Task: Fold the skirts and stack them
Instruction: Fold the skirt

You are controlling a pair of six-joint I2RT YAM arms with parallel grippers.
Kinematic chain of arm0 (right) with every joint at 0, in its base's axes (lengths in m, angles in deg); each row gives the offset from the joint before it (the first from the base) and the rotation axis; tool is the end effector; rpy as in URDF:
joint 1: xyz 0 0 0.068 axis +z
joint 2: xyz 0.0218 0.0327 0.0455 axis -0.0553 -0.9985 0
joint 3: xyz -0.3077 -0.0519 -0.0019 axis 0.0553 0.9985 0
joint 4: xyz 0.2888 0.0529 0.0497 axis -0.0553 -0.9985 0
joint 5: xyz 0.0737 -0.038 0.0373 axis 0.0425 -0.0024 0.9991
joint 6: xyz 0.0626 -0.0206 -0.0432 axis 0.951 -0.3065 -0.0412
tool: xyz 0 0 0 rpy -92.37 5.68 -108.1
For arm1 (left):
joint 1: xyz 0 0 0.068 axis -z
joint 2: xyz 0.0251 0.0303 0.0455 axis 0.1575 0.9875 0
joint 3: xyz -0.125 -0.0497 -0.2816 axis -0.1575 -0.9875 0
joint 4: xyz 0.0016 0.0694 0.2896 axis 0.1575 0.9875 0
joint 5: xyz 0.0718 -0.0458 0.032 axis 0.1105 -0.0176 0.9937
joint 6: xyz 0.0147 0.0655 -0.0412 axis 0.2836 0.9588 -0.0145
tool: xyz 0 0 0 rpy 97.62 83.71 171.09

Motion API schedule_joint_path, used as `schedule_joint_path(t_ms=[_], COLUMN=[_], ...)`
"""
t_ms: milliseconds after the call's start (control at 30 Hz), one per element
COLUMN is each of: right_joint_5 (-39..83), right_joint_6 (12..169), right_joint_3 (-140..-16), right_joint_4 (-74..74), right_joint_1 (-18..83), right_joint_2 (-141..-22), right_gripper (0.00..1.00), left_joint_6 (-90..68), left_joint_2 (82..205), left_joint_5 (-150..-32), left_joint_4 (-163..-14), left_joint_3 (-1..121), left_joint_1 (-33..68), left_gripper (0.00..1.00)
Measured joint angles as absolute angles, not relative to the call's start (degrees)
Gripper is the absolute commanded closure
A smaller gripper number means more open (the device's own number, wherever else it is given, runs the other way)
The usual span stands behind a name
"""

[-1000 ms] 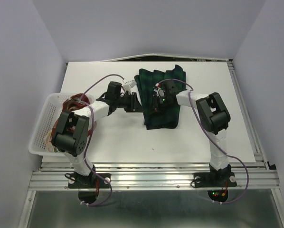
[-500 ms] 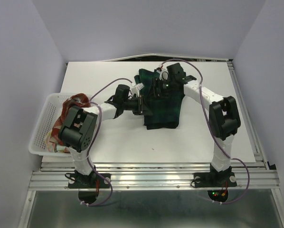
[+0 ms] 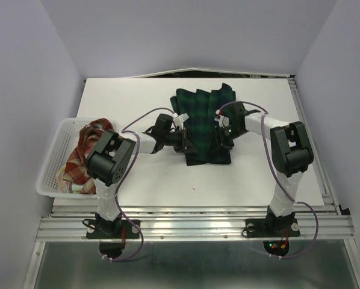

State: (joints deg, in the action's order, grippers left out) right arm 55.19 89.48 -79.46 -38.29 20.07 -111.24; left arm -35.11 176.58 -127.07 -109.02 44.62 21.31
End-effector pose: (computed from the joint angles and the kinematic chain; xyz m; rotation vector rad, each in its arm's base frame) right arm 0.4035 0.1685 0.1702 -0.4272 2.7573 1.0921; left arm 0.3615 -0.2668 0.1550 0.4356 2.2353 -1.4641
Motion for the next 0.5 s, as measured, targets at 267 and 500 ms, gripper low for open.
schedule_joint_path(t_ms=[267,500], right_joint_5=[60.6,63.9], right_joint_6=[89.3,89.1], right_joint_3=[-74.9,-75.4], right_joint_4=[-39.9,-40.5], right_joint_1=[13.3,13.1], right_joint_2=[-115.7,-117.3], right_gripper=[0.53,0.50], left_joint_6=[-34.4,-32.8], left_joint_2=[181.0,181.5], left_joint_5=[-124.5,-124.6], left_joint_4=[-106.1,-103.6], left_joint_3=[45.0,46.6], left_joint_1=[20.3,19.9], left_gripper=[0.87,0.97])
